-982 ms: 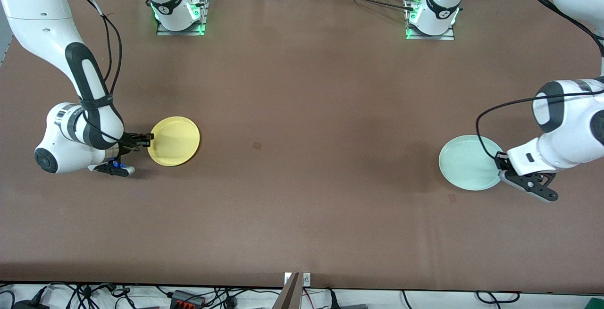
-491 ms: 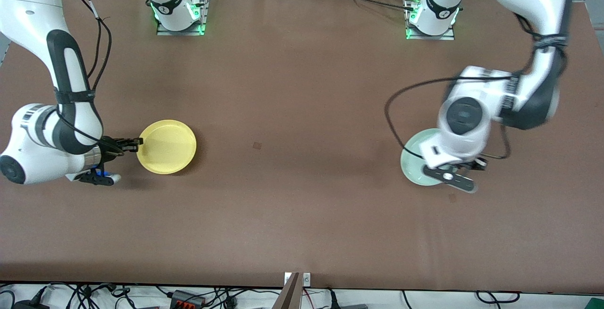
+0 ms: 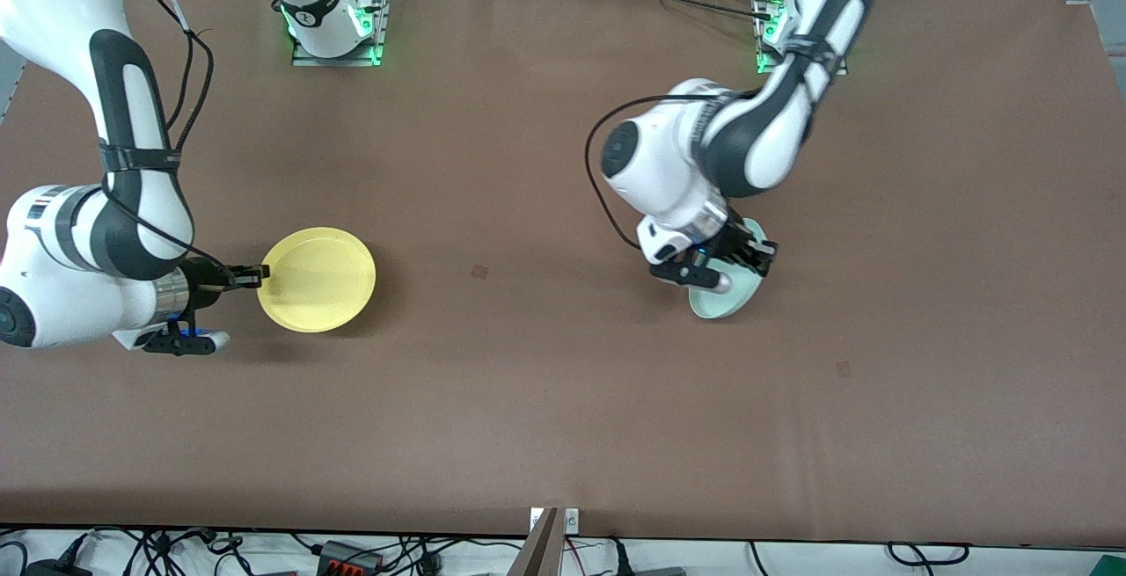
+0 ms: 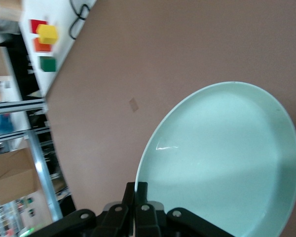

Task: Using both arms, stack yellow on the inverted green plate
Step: 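Lift the green plate with the left gripper and flip it upside down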

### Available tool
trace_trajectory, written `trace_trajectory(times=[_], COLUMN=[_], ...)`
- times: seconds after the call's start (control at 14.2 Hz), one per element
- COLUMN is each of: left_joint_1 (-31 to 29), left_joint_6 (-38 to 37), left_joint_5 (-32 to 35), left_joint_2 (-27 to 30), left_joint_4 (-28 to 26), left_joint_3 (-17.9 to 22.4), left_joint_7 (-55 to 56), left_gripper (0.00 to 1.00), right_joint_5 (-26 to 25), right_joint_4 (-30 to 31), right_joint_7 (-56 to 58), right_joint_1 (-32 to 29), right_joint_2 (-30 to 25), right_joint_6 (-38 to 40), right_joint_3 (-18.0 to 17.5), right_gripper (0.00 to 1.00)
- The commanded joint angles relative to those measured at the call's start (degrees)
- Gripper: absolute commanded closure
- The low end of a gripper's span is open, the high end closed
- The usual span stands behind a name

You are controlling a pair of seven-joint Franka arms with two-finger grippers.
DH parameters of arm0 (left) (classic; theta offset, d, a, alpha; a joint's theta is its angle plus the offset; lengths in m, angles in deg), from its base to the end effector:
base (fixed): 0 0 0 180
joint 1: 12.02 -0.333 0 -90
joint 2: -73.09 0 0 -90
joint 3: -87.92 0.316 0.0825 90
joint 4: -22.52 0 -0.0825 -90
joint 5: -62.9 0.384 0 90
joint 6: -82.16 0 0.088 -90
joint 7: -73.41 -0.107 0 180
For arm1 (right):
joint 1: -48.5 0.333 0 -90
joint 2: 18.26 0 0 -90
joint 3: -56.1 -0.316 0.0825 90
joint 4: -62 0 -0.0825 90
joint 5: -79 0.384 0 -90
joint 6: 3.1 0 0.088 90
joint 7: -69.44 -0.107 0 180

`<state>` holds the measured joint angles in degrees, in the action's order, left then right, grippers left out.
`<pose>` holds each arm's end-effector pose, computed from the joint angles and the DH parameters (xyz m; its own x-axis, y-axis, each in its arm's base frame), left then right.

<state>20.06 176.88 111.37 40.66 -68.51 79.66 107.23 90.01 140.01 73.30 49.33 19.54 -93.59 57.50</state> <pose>0.5496 -0.3531 0.3018 0.9308 -0.3540 -0.0909 -0.2974 -0.5892 -0.7513 0.6752 0.0166 0.3064 0.9077 0.0538 -0.4161 -0.0268 -0.9822 -0.1857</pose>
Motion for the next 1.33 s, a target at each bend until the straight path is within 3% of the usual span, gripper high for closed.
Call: trace_trajectory(times=[0.0,0.21,0.42,0.63,0.7,0.77,0.84,1.26], left_joint_1=[7.18,15.44,20.02,21.71,21.8,21.8,21.8,19.08], left_joint_6=[-4.97,-8.13,-8.41,-8.23,-7.97,-7.7,-7.44,6.16], left_joint_5=[5.4,8.48,13.65,14.37,14.11,13.33,12.97,1.2], left_joint_2=[-3.51,-5.96,-10.44,-12.75,-12.66,-12.48,-12.48,-10.73], left_joint_4=[1.47,1.2,1.2,1.47,1.56,2.25,3.31,10.35], left_joint_3=[0.96,1.31,1.31,1.23,1.05,0.88,0.79,-0.09], left_joint_7=[10.44,18.62,28.98,34.55,34.56,33.86,34.81,37.27], left_gripper=[0.99,0.99,0.99,0.98,0.86,0.37,0.0,0.0], right_joint_5=[0.85,4.34,6.21,5.95,5.95,5.86,5.86,5.51], right_joint_4=[-0.4,-0.4,-0.58,-0.76,-0.76,-0.76,-0.67,-0.93], right_joint_7=[1.23,0.97,0.79,0.96,1.14,1.31,1.4,1.49], right_joint_1=[2.06,2.51,3.2,3.48,3.3,3.04,2.95,3.04], right_joint_2=[-0.09,-0.09,-0.09,-0.18,-0.18,-0.09,-0.09,-0.27], right_joint_6=[1.37,1.28,1.28,1.37,1.37,1.37,1.37,1.81], right_joint_3=[-0.26,-0.44,-0.35,-0.26,-0.26,-0.26,-0.18,0.26], right_gripper=[1.0,1.0,1.0,1.0,1.0,1.0,1.0,1.0])
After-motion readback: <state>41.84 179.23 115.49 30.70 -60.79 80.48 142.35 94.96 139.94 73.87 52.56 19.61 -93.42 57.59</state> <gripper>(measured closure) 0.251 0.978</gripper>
